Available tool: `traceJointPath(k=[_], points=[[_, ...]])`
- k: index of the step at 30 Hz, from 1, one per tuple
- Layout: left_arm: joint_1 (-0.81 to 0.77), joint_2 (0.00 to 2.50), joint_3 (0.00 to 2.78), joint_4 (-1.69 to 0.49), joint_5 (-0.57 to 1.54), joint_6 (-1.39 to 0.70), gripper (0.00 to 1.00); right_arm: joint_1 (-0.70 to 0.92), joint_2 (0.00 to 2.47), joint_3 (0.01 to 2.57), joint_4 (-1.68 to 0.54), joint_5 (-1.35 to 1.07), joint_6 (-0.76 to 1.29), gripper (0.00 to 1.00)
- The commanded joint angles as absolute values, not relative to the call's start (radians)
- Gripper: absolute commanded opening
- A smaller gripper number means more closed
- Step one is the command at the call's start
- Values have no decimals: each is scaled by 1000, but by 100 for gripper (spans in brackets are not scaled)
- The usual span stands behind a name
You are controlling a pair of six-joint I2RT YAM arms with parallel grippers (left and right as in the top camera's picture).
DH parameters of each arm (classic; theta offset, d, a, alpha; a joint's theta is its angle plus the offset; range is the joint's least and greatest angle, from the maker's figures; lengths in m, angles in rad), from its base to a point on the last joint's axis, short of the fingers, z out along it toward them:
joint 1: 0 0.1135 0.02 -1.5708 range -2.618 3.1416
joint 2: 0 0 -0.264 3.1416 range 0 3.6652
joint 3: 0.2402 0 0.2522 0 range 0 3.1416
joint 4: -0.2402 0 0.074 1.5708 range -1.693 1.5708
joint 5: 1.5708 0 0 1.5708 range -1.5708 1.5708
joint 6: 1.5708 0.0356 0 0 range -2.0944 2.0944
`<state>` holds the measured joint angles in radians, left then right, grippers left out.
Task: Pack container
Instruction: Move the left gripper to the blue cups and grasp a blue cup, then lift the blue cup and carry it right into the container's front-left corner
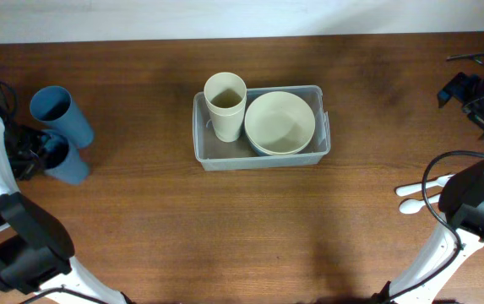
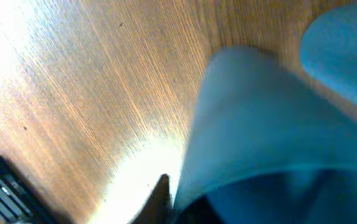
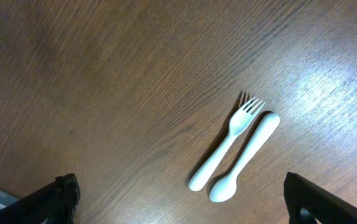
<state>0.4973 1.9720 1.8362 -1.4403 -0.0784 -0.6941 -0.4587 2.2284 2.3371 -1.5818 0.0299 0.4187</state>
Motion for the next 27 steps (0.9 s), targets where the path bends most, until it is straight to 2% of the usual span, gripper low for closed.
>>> traceJointPath(k=[1,11,18,23,27], points=[[503,1969,1830,-1443,-97,-692,2,-465,2218,2333,-1581,46,427,99],[512,1940,1889,-1599,-105,-680,2,-465,2218,2333,-1581,46,427,99],[510,1759,1897,-1684,-75,-584,2,-465,2218,2333,-1581,46,427,99],[454,1564,1897,-1606,84,-389,2,-465,2218,2333,-1581,46,427,99],[361,1428,1897,-1484,227,-327,1,-465,2218,2333,-1581,46,427,99]])
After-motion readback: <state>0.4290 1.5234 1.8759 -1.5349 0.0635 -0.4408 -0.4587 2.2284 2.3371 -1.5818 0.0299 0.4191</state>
